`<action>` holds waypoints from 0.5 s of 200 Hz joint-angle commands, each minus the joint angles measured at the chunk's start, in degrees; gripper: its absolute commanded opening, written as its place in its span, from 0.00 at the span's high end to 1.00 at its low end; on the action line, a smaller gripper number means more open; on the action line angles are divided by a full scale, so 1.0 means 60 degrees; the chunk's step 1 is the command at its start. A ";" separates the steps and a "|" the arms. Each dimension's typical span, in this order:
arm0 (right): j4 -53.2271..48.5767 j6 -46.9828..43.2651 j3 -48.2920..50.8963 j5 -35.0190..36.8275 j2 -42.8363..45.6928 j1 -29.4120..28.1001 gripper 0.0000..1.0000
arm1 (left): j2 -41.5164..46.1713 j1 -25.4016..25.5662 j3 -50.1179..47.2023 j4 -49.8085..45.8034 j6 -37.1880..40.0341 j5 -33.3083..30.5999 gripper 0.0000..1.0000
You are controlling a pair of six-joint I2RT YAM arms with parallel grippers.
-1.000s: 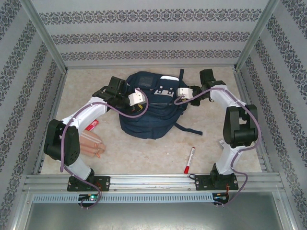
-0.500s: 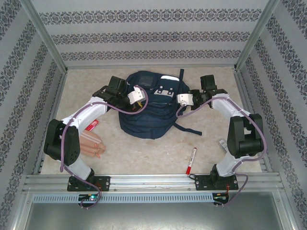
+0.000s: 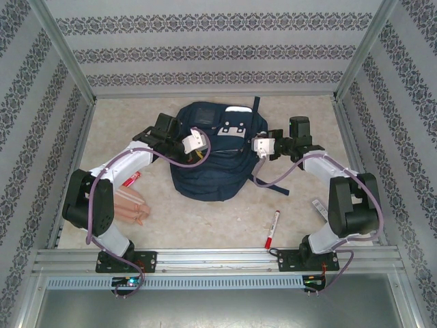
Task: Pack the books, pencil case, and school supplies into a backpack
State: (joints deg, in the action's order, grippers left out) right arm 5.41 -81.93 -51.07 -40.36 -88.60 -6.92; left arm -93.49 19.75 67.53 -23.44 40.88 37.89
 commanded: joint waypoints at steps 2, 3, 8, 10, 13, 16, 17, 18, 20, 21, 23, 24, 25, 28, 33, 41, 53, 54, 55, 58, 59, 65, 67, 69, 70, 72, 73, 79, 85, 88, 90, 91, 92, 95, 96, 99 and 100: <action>0.0892 -0.0041 0.0477 -0.1190 0.0908 -0.0462 1.00 | -0.0177 -0.0098 0.0429 0.1035 -0.1031 -0.0267 1.00; 0.0882 -0.0056 0.0510 -0.1165 0.0938 -0.0482 1.00 | -0.0186 -0.0098 0.0432 0.1050 -0.1066 -0.0281 1.00; 0.0749 -0.0199 0.0601 -0.1056 0.1058 -0.0548 1.00 | -0.0213 -0.0114 0.0462 0.1089 -0.1180 -0.0327 1.00; 0.0654 -0.0304 0.0642 -0.1013 0.1092 -0.0576 1.00 | -0.0221 -0.0128 0.0464 0.1104 -0.1216 -0.0343 1.00; 0.0527 -0.0459 0.0689 -0.0921 0.1175 -0.0616 1.00 | -0.0236 -0.0133 0.0481 0.1141 -0.1286 -0.0390 1.00; 0.0352 -0.0654 0.0739 -0.0801 0.1224 -0.0672 1.00 | -0.0245 -0.0143 0.0485 0.1186 -0.1366 -0.0451 1.00; 0.0304 -0.0706 0.0758 -0.0765 0.1242 -0.0682 1.00 | -0.0242 -0.0135 0.0482 0.1199 -0.1380 -0.0468 1.00; 0.0258 -0.0755 0.0775 -0.0725 0.1266 -0.0702 1.00 | -0.0240 -0.0131 0.0480 0.1220 -0.1402 -0.0491 1.00; 0.0161 -0.0838 0.0798 -0.0641 0.1295 -0.0724 1.00 | -0.0239 -0.0128 0.0472 0.1247 -0.1447 -0.0527 1.00; 0.0106 -0.0857 0.0802 -0.0605 0.1307 -0.0738 1.00 | -0.0238 -0.0128 0.0468 0.1266 -0.1472 -0.0550 1.00; -0.0002 -0.0974 0.0813 -0.0541 0.1327 -0.0752 1.00 | -0.0231 -0.0131 0.0465 0.1306 -0.1509 -0.0585 1.00; -0.0056 -0.1035 0.0817 -0.0511 0.1330 -0.0759 1.00 | -0.0227 -0.0129 0.0457 0.1325 -0.1525 -0.0601 1.00; -0.0120 -0.1087 0.0826 -0.0481 0.1339 -0.0762 1.00 | -0.0225 -0.0135 0.0454 0.1341 -0.1540 -0.0616 1.00; -0.0278 -0.1243 0.0838 -0.0411 0.1334 -0.0778 1.00 | -0.0200 -0.0152 0.0421 0.1415 -0.1582 -0.0671 1.00; -0.0534 -0.1415 0.0836 -0.0289 0.1345 -0.0788 1.00 | -0.0156 -0.0147 0.0349 0.1562 -0.1667 -0.0748 1.00; -0.0878 -0.1569 0.0825 -0.0159 0.1319 -0.0769 1.00 | -0.0049 -0.0147 0.0177 0.1866 -0.1803 -0.0825 1.00; -0.1440 -0.1799 0.0818 0.0018 0.1429 -0.0761 1.00 | 0.0064 -0.0153 -0.0048 0.2253 -0.1846 -0.0695 1.00; -0.1471 -0.1813 0.0819 0.0025 0.1440 -0.0771 0.99 | 0.0067 -0.0153 -0.0056 0.2289 -0.1870 -0.0692 1.00; -0.1509 -0.1821 0.0828 0.0029 0.1453 -0.0769 1.00 | 0.0068 -0.0156 -0.0067 0.2314 -0.1870 -0.0691 1.00; -0.1549 -0.1820 0.0866 0.0021 0.1508 -0.0768 1.00 | 0.0071 -0.0149 -0.0076 0.2369 -0.1920 -0.0682 1.00; -0.1555 -0.1817 0.0880 0.0019 0.1523 -0.0767 1.00 | 0.0070 -0.0145 -0.0077 0.2384 -0.1928 -0.0678 1.00; -0.1611 -0.1812 0.0954 0.0014 0.1627 -0.0789 1.00 | 0.0045 -0.0143 -0.0036 0.2332 -0.1950 -0.0650 1.00; -0.1628 -0.1813 0.0975 0.0017 0.1667 -0.0805 1.00 | 0.0030 -0.0142 -0.0005 0.2301 -0.1943 -0.0636 1.00; -0.1644 -0.1814 0.1010 0.0028 0.1692 -0.0823 1.00 | 0.0016 -0.0146 0.0025 0.2264 -0.1938 -0.0625 1.00; -0.1661 -0.1806 0.1025 0.0030 0.1703 -0.0831 1.00 | 0.0006 -0.0151 0.0039 0.2236 -0.1937 -0.0614 1.00; -0.1681 -0.1819 0.1044 0.0032 0.1737 -0.0837 1.00 | -0.0009 -0.0148 0.0080 0.2174 -0.1944 -0.0601 1.00; -0.1687 -0.1824 0.1057 0.0032 0.1748 -0.0846 1.00 | -0.0021 -0.0145 0.0096 0.2147 -0.1947 -0.0602 1.00; -0.1777 -0.1856 0.1107 0.0032 0.1797 -0.0902 1.00 | -0.0060 -0.0142 0.0199 0.2027 -0.1971 -0.0589 1.00; -0.1864 -0.1885 0.1150 0.0054 0.1843 -0.0999 1.00 | -0.0101 -0.0145 0.0247 0.1974 -0.2074 -0.0562 1.00; -0.1881 -0.1887 0.1168 0.0060 0.1857 -0.1039 1.00 | -0.0113 -0.0144 0.0250 0.1984 -0.2136 -0.0535 1.00; -0.1871 -0.1883 0.1182 0.0061 0.1871 -0.1083 1.00 | -0.0119 -0.0142 0.0246 0.2005 -0.2176 -0.0512 1.00; -0.1870 -0.1878 0.1199 0.0069 0.1873 -0.1093 1.00 | -0.0120 -0.0135 0.0253 0.2019 -0.2195 -0.0498 1.00; -0.1869 -0.1882 0.1208 0.0072 0.1889 -0.1105 1.00 | -0.0120 -0.0131 0.0241 0.2033 -0.2219 -0.0484 1.00; -0.1859 -0.1879 0.1247 0.0087 0.1929 -0.1180 1.00 | -0.0121 -0.0128 0.0224 0.2096 -0.2283 -0.0457 1.00; -0.1849 -0.1868 0.1261 0.0089 0.1939 -0.1207 1.00 | -0.0121 -0.0127 0.0212 0.2123 -0.2307 -0.0449 1.00; -0.1809 -0.1828 0.1292 0.0103 0.1979 -0.1268 1.00 | -0.0121 -0.0127 0.0175 0.2208 -0.2378 -0.0429 1.00; -0.1802 -0.1806 0.1305 0.0104 0.1993 -0.1288 1.00 | -0.0121 -0.0127 0.0166 0.2223 -0.2399 -0.0420 1.00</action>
State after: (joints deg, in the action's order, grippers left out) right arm -1.65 -91.46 -45.04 -36.88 -79.00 -11.49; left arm -94.15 19.75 67.18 -17.74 31.86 34.68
